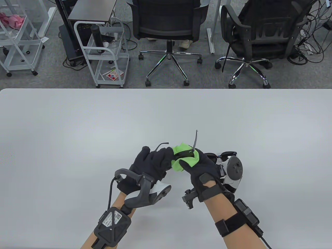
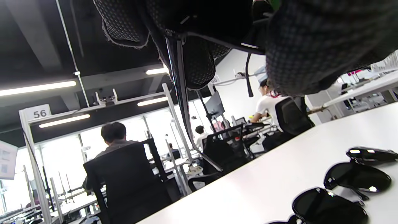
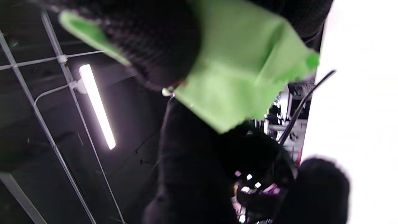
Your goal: Dust sunglasses
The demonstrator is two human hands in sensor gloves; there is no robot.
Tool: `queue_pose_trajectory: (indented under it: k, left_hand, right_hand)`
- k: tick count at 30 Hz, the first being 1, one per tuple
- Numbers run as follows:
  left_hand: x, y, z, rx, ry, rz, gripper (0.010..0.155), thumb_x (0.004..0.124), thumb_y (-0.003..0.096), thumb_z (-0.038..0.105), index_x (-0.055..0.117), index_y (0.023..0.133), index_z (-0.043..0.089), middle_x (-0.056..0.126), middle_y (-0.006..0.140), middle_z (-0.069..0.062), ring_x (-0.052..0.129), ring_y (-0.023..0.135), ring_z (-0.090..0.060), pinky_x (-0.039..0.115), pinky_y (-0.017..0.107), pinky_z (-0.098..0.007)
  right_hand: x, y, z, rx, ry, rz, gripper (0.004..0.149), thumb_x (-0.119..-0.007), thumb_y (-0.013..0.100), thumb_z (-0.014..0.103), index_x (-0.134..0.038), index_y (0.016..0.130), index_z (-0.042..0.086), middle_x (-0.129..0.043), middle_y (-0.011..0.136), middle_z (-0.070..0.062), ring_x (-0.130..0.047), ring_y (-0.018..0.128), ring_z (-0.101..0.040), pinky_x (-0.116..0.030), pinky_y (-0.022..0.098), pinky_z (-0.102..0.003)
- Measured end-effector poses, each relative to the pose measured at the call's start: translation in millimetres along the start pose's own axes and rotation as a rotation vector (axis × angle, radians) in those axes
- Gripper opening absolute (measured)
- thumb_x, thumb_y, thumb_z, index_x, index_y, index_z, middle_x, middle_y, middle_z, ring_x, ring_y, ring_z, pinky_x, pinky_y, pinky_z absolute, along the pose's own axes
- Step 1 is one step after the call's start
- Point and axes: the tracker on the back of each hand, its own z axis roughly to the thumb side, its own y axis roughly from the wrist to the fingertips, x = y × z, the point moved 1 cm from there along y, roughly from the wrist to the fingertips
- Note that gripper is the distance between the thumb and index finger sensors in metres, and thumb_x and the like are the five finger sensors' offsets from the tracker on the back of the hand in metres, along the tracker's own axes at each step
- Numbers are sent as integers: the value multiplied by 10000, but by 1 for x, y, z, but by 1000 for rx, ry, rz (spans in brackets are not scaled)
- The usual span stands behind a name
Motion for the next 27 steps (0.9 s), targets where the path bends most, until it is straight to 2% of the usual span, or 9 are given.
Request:
queue_pose_trajectory:
  k: [3,6,9,12,15,18,20,22,27]
  left_hand:
    - [-2,1,-2,-9,-18,13,1003,942,271,612,391,1059,330,707,1007,171,991,812,-20,713,758,-394]
    - [-2,1,-4,-17,-96,4,1013,935,264,624,380,1054,320,727,996,171,1000,799,-3,718,760,-391]
    - [-5,1,-3,-15,-110,13,1011,938,255,626,402,1051,308,751,984,169,1015,791,-3,725,760,-392]
    - [-4,0,-1,14,-65,11,998,949,257,612,430,1052,304,764,978,161,1023,772,-12,723,758,-405]
    - [2,-2,1,29,-63,-20,987,951,259,605,456,1054,294,775,964,152,1025,740,-21,723,751,-419]
    - [5,-2,7,56,-27,-28,984,947,259,610,465,1055,288,781,943,154,1027,700,-9,727,745,-415]
    - [6,-1,11,67,-3,-27,983,930,266,616,456,1058,279,774,939,150,1024,689,-5,729,742,-412]
    - [7,-1,12,71,-21,-33,983,917,268,624,446,1059,281,766,944,153,1022,690,2,729,742,-407]
    - [10,1,10,59,-30,-50,982,918,265,624,447,1059,289,766,948,158,1024,694,0,729,743,-407]
  right_hand:
    - [0,0,2,6,25,-15,408,-972,361,389,-903,721,210,-1030,644,41,-1046,572,-206,-748,604,-535]
    - [6,1,1,13,35,-34,424,-895,400,483,-919,707,191,-1045,609,28,-1058,518,-204,-762,599,-524]
    - [11,1,-1,-10,71,-14,429,-850,427,492,-924,719,187,-1050,623,24,-1060,534,-209,-752,602,-538]
    - [11,1,-9,-57,147,82,433,-829,452,444,-895,789,180,-1020,724,-4,-1025,636,-258,-707,611,-585]
    - [9,2,-15,-109,196,180,465,-878,432,284,-815,883,188,-953,849,-13,-976,734,-296,-665,616,-623]
    - [11,2,-12,-88,58,62,443,-941,386,285,-862,811,188,-998,752,1,-1014,647,-258,-703,608,-589]
    - [13,1,-9,-61,-18,-9,419,-988,363,377,-896,730,196,-1019,652,22,-1031,559,-221,-732,597,-556]
    - [15,-2,-11,-66,-43,-74,432,-957,367,502,-926,668,194,-1040,568,36,-1046,481,-200,-758,582,-535]
    - [15,0,-14,-67,-12,-56,439,-884,403,514,-927,696,190,-1039,606,23,-1039,521,-219,-740,590,-555]
